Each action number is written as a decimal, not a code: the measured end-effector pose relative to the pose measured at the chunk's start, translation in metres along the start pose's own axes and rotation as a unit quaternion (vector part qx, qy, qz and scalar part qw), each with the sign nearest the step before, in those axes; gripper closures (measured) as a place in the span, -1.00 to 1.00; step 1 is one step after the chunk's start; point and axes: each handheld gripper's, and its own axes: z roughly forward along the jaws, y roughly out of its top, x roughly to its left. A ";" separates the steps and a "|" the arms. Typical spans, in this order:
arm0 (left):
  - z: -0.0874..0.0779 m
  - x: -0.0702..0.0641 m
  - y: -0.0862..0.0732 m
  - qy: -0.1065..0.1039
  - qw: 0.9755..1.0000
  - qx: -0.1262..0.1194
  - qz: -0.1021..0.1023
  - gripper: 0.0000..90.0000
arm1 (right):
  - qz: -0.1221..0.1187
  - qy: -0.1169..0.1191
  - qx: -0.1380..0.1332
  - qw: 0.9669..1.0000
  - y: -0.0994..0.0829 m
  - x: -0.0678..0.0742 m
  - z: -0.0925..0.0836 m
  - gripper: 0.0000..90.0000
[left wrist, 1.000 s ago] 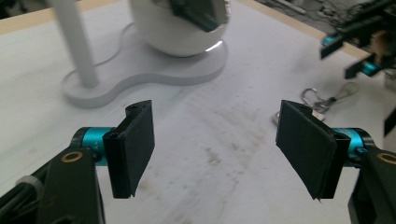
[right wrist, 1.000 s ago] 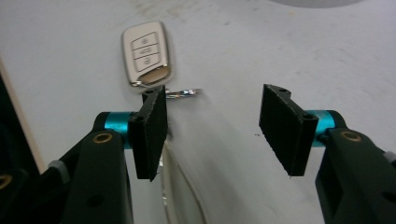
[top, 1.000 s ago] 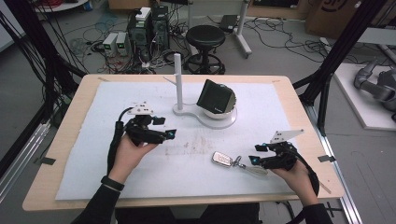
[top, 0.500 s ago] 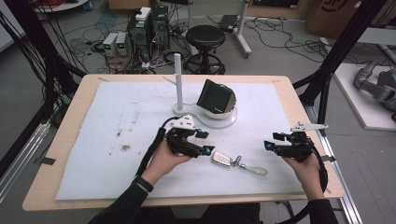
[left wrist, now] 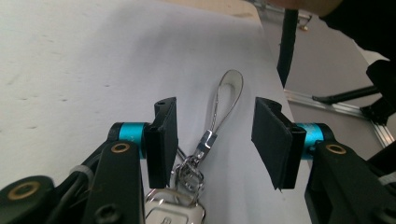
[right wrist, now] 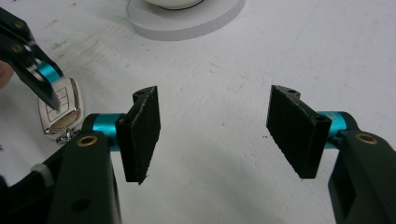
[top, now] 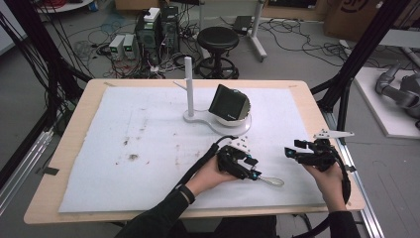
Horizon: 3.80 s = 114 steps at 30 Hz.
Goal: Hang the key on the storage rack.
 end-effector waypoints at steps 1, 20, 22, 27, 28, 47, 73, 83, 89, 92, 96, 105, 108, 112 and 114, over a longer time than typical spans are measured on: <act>0.004 -0.001 0.001 -0.003 1.000 0.005 0.000 0.13 | 0.000 0.000 -0.001 1.000 0.000 0.000 -0.001 -0.20; 0.010 -0.007 0.007 0.036 0.997 0.057 0.044 0.80 | 0.005 -0.004 -0.004 1.000 -0.005 -0.003 -0.008 -0.20; -0.002 -0.008 0.010 0.039 0.997 0.041 0.043 0.80 | 0.004 -0.005 -0.006 1.000 -0.004 -0.004 -0.009 -0.20; -0.033 -0.012 0.010 0.059 0.997 0.008 0.046 0.80 | 0.007 -0.008 -0.010 1.000 -0.004 -0.004 -0.010 -0.20; -0.038 -0.013 0.010 0.063 0.997 0.003 0.044 0.80 | 0.008 -0.008 -0.010 1.000 -0.004 -0.004 -0.010 -0.20; -0.171 -0.004 -0.017 0.199 0.974 -0.110 0.003 0.80 | 0.006 -0.005 -0.005 1.000 0.002 -0.003 0.001 -0.21; -0.253 0.063 -0.072 0.340 0.917 -0.170 -0.121 0.80 | 0.007 -0.005 -0.002 1.000 0.002 -0.006 0.004 -0.21; -0.259 0.080 -0.082 0.363 0.893 -0.220 -0.150 0.80 | 0.008 -0.003 -0.002 1.000 0.001 -0.007 0.004 -0.21; -0.252 0.090 -0.078 0.372 0.891 -0.211 -0.156 0.80 | 0.008 -0.003 -0.002 1.000 0.000 -0.007 0.002 -0.22; -0.250 0.093 -0.074 0.375 0.893 -0.200 -0.150 0.80 | 0.010 -0.003 -0.002 1.000 0.000 -0.007 0.002 -0.22; -0.246 0.100 -0.069 0.367 0.896 -0.181 -0.172 0.80 | 0.013 -0.003 0.000 1.000 -0.002 -0.009 0.002 -0.22; -0.240 0.108 -0.064 0.360 0.902 -0.155 -0.181 0.80 | 0.013 -0.003 -0.001 1.000 -0.003 -0.009 0.001 -0.22; -0.243 0.111 -0.060 0.358 0.902 -0.155 -0.183 0.80 | 0.011 -0.002 0.000 1.000 -0.003 -0.008 0.002 -0.22; -0.245 0.115 -0.054 0.352 0.905 -0.141 -0.192 0.80 | 0.012 -0.001 0.002 1.000 -0.003 -0.008 0.003 -0.22; -0.245 0.116 -0.053 0.353 0.904 -0.135 -0.198 0.80 | 0.011 -0.001 0.003 1.000 -0.003 -0.008 0.003 -0.22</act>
